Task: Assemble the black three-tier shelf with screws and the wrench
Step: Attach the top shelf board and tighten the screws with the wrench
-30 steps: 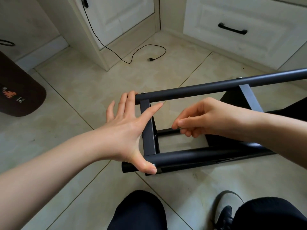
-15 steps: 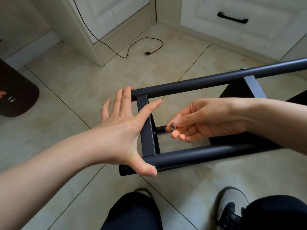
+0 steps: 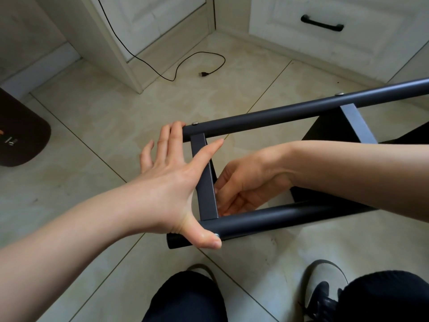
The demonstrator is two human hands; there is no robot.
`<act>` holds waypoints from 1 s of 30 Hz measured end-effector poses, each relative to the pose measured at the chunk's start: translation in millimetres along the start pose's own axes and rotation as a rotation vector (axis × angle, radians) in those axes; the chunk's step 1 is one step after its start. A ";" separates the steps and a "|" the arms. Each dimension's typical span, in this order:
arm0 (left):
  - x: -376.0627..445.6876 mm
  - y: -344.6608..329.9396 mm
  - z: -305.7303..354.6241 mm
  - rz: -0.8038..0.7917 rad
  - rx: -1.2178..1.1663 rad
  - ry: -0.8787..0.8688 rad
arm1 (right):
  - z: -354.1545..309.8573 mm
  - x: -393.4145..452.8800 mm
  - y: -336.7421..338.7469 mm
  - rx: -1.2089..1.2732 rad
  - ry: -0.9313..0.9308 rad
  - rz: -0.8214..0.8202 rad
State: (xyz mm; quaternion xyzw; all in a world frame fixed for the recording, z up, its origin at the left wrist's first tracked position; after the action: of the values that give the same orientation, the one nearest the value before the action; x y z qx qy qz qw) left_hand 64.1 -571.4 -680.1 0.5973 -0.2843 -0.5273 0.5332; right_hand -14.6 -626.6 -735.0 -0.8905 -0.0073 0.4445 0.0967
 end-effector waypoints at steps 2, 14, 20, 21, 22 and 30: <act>-0.4 0.2 -0.1 0.001 0.007 0.001 | 1.0 -0.9 -1.0 -0.007 0.000 -0.024; 0.2 1.4 0.8 0.019 -0.006 -0.002 | 5.7 0.4 -4.0 -0.089 0.016 -0.027; 0.0 1.9 1.0 0.032 -0.024 -0.006 | 4.9 -3.1 -5.9 -0.058 0.011 -0.065; 0.0 1.8 1.0 0.032 -0.027 -0.006 | 4.3 -3.0 -6.3 -0.046 0.021 -0.071; -0.2 1.7 1.1 0.032 -0.027 -0.006 | 3.6 -2.6 -6.3 -0.033 0.034 -0.070; -0.8 3.1 2.1 0.033 -0.039 -0.002 | -1.3 -4.2 -3.7 -0.075 0.117 -0.027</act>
State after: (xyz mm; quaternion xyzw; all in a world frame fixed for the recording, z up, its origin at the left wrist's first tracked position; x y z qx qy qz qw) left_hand 62.6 -572.2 -676.7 0.5818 -0.2843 -0.5244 0.5529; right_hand -15.8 -623.6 -730.3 -0.9178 -0.0301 0.3897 0.0694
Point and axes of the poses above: each hand's wrist, its own x-axis towards the middle knuckle, its own y-axis out of the back of the hand, z = x × y, the point moved 8 cm from there along x, towards the middle knuckle, and after that the axes turned 9 degrees about z, right-handed, at the moved point
